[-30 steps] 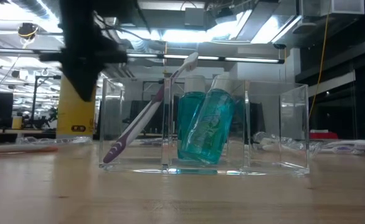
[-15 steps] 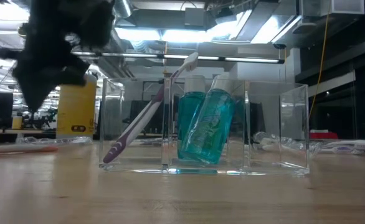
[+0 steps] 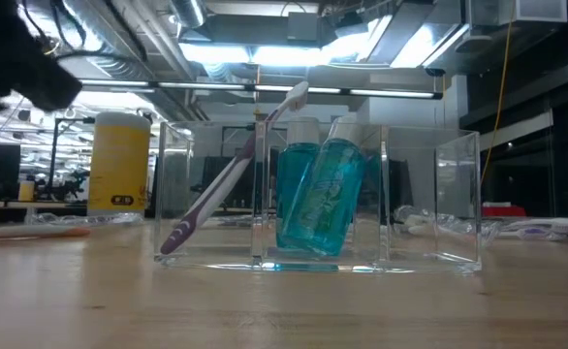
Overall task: Pick & Place toothbrushing station
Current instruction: Put the orange toothbrush into the right section of the transparent organizer
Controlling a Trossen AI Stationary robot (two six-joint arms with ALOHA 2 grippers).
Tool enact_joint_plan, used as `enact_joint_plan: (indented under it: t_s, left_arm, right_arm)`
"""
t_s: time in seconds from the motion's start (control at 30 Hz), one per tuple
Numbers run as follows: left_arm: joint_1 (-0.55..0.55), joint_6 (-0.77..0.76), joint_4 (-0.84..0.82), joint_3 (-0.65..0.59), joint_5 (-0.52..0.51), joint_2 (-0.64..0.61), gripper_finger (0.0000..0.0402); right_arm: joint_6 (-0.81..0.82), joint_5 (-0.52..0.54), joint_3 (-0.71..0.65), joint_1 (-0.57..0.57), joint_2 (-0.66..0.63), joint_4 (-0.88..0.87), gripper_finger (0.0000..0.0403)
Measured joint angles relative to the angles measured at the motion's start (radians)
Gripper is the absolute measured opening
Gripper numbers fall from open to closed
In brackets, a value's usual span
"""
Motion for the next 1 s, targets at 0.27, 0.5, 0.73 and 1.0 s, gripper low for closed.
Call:
enact_joint_plan:
  t_s: [0.27, 0.5, 0.73, 1.0]
  left_arm:
    - [-0.047, -0.079, 0.047, 0.002, -0.091, 0.000, 0.0146]
    - [-0.019, 0.018, 0.084, 0.001, -0.066, 0.074, 0.0169]
    - [-0.028, 0.044, 0.162, 0.006, -0.020, 0.214, 0.0148]
    - [-0.012, 0.048, 0.177, 0.015, -0.050, 0.249, 0.0026]
  right_arm:
    - [-0.015, 0.000, 0.000, 0.000, 0.000, -0.001, 0.0148]
    - [-0.015, -0.003, 0.000, 0.000, 0.000, -0.001, 0.0148]
    - [-0.015, -0.003, 0.000, 0.007, 0.000, -0.001, 0.0148]
    - [-0.007, 0.000, 0.000, 0.007, 0.000, -0.001, 0.0148]
